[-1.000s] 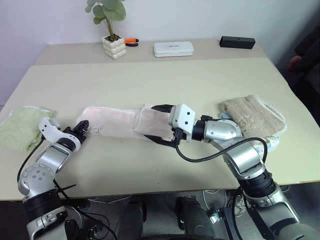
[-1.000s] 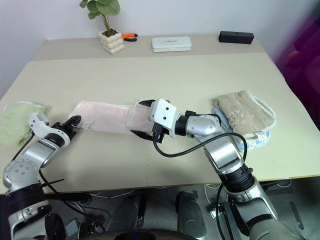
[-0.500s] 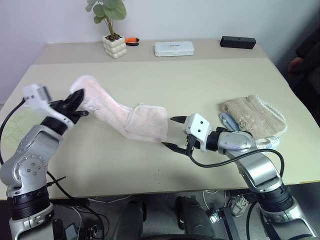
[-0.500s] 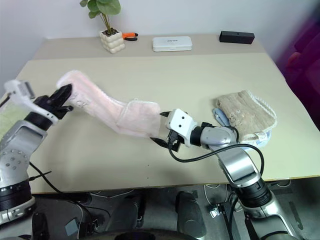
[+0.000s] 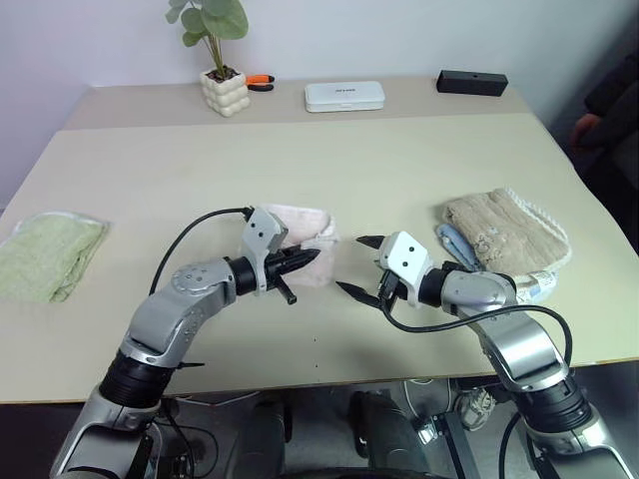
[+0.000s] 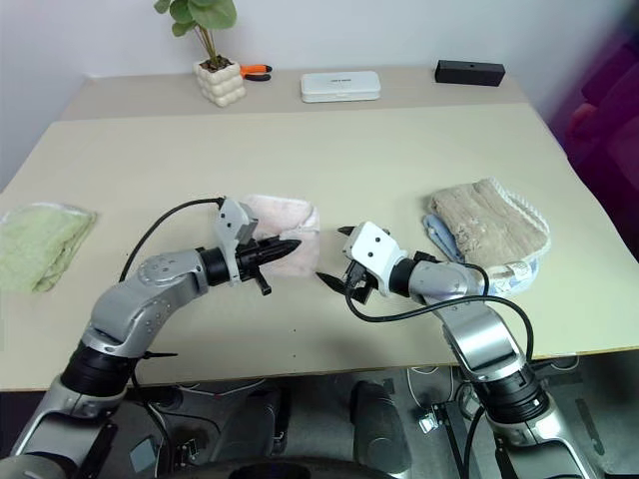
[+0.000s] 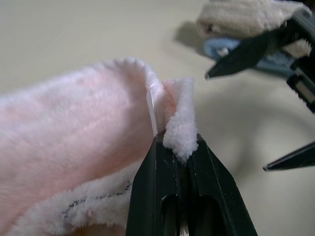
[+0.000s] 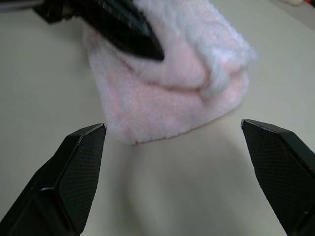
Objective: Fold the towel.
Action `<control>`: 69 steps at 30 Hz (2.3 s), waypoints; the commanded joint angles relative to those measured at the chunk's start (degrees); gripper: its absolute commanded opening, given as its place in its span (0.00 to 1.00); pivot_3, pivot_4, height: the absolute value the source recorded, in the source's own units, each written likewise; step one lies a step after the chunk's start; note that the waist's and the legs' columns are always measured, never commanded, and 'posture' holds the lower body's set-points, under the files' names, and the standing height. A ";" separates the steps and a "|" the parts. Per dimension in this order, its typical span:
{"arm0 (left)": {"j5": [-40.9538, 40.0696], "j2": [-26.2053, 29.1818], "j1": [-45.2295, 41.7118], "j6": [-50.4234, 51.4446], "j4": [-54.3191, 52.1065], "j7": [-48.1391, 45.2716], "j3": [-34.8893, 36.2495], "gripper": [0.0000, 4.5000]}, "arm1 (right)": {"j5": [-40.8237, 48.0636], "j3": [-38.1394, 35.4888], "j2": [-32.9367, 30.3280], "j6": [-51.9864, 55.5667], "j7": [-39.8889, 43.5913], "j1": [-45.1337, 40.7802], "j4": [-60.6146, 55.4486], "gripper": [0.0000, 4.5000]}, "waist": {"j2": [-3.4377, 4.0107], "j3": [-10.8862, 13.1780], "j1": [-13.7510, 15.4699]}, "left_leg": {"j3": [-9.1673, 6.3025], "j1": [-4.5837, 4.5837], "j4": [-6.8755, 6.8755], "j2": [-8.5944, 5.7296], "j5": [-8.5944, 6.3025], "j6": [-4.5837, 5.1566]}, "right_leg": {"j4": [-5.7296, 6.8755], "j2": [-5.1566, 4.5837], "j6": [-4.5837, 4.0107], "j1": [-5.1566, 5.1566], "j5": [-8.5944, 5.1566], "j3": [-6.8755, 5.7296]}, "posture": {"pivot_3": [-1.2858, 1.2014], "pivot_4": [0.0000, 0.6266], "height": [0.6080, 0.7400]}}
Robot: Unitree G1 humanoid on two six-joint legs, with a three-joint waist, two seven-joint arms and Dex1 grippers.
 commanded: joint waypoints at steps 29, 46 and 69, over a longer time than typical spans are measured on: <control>1.83 1.17 -0.25 -1.36 6.42 -1.24 9.76 0.01 | 1.82 5.69 17.95 4.89 -7.27 -22.02 23.52 0.01 | 0.01 0.01 -0.20 | 0.01 0.01 -0.05 0.00 0.01 -0.01 | 0.29 0.00 0.16 -0.18 0.11 0.00 | 0.52 0.24 0.99; -7.61 -0.63 6.04 -1.18 5.38 3.52 30.63 0.31 | 5.92 -1.18 7.18 3.57 1.36 -12.60 5.44 0.63 | 0.02 0.02 -0.18 | -0.05 0.12 -0.04 0.02 0.00 0.00 | 0.31 -0.01 0.18 -0.08 0.10 -0.03 | 0.52 0.24 0.99; -22.82 -14.01 2.37 30.76 7.95 16.64 28.14 0.70 | 5.27 2.02 -2.83 1.59 6.72 -3.52 -9.26 1.00 | -0.07 0.02 0.21 | -0.09 0.13 0.07 -0.03 0.00 0.00 | 0.29 -0.05 0.18 0.06 0.09 -0.05 | 0.52 0.24 0.99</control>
